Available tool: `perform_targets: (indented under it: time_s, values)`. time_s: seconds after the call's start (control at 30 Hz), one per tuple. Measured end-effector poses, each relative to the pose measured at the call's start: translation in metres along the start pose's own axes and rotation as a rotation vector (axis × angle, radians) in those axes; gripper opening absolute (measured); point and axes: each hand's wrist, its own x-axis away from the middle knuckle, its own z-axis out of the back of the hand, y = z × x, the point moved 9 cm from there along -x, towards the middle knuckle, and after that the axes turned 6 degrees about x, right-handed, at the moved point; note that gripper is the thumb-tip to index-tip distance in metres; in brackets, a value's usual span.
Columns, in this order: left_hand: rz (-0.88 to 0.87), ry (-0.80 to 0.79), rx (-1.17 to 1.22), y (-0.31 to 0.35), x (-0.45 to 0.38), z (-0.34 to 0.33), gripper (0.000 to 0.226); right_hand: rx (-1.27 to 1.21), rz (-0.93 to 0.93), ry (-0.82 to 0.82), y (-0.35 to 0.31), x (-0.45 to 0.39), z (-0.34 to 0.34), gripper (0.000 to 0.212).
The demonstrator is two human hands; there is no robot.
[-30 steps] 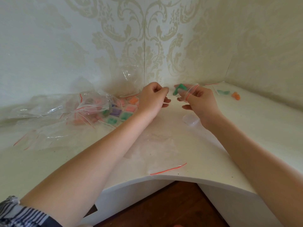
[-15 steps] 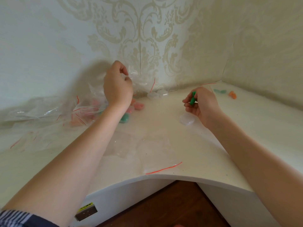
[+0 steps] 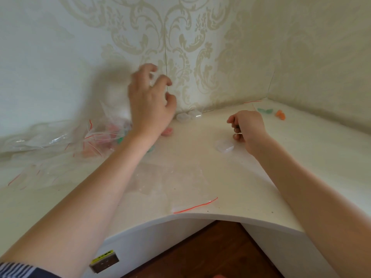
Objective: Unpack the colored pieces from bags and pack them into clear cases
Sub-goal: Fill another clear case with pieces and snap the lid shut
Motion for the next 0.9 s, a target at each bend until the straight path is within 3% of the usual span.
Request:
perform_targets:
  time_s: [0.07, 0.17, 0.27, 0.37, 0.5, 0.6, 0.7, 0.9]
  values:
    - [-0.084, -0.331, 0.28, 0.025, 0.009, -0.035, 0.023, -0.012, 0.005, -0.009, 0.002, -0.001, 0.001, 0.03]
    - [0.044, -0.869, 0.44, 0.052, 0.054, -0.084, 0.034, -0.005, 0.011, -0.01, 0.003, 0.0, 0.004, 0.028]
    - [0.039, -1.097, 0.445, 0.065, 0.087, -0.103, 0.046, 0.036, 0.021, -0.009, 0.0, 0.0, 0.006, 0.03]
    - [0.104, -1.019, 0.498, 0.061, 0.084, -0.104, 0.041, 0.152, 0.096, -0.019, -0.008, 0.003, 0.002, 0.034]
    - [0.179, -0.728, 0.506, 0.045, 0.063, -0.091, 0.042, 0.36, 0.288, -0.01, -0.022, 0.015, -0.003, 0.045]
    - [0.26, -0.579, 0.488, 0.028, 0.052, -0.083, 0.042, 0.42, 0.378, -0.129, -0.027, 0.024, -0.02, 0.045]
    - [0.316, -0.548, 0.486, 0.021, 0.053, -0.083, 0.041, 0.487, 0.47, -0.249, -0.027, 0.032, -0.038, 0.042]
    - [0.326, -0.53, 0.53, 0.018, 0.053, -0.081, 0.044, 0.522, 0.611, -0.268, -0.034, 0.035, -0.041, 0.026]
